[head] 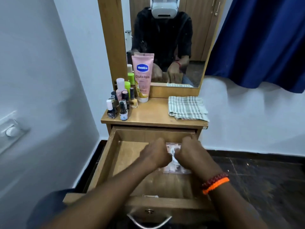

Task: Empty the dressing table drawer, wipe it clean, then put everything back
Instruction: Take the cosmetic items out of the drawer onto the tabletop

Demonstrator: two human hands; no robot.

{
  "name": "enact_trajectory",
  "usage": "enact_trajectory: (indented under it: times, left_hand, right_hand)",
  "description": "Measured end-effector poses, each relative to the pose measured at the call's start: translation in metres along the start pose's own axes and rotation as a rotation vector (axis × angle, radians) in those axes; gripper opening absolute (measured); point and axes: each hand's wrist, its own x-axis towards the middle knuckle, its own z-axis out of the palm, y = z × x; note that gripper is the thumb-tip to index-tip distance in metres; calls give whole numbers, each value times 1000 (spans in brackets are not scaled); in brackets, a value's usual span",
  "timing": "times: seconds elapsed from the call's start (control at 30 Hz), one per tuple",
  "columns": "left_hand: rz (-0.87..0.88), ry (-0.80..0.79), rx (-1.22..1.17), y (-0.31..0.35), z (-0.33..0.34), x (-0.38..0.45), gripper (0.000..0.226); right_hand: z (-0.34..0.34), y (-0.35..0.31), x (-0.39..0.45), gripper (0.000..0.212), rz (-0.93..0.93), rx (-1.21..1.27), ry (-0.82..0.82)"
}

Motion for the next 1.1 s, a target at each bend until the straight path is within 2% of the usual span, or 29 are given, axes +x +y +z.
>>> enact_trajectory:
  times: [0.1,0.17,0.23,0.37,0.53,0.6,0.7,0.8,0.87,1.0,1.1]
  left_hand:
    - [-134,-2,-201,-16,27,19,52]
    - [-167,17,-322,-23,34,22,63]
    - [-197,5,-377,-28,38,21,57]
    - [-233,-47,-332,-21,22,1,48]
    - [-251,-53,-266,-22,7,-4,24]
    - [-259,-26,-218,-28,3,-3,26]
    - [-288,37,-172,-36,-4,-6,41]
    - [-281,62,-172,-37,-6,-12,37]
    - [-279,87,-189,-39,-3,-11,36]
    - [-250,107,-210,-44,-6,-18,35]
    - [-201,146,-210,-49,-12,-27,30]
  right_hand:
    - [22,1,-6,25,30,38,-2]
    - [29,0,-9,21,63,82,-4]
    - [31,1,-11,19,81,124,17]
    - [34,-1,-14,25,83,154,50]
    - [43,-8,-19,32,40,109,81]
    - [46,-11,-15,34,26,109,92]
    - [39,-14,-7,41,126,128,40]
    - [32,-12,1,42,146,180,-20]
    - [31,-11,2,40,153,201,2]
    - [34,-9,-2,54,158,255,47]
    - [33,-12,-7,56,129,299,79]
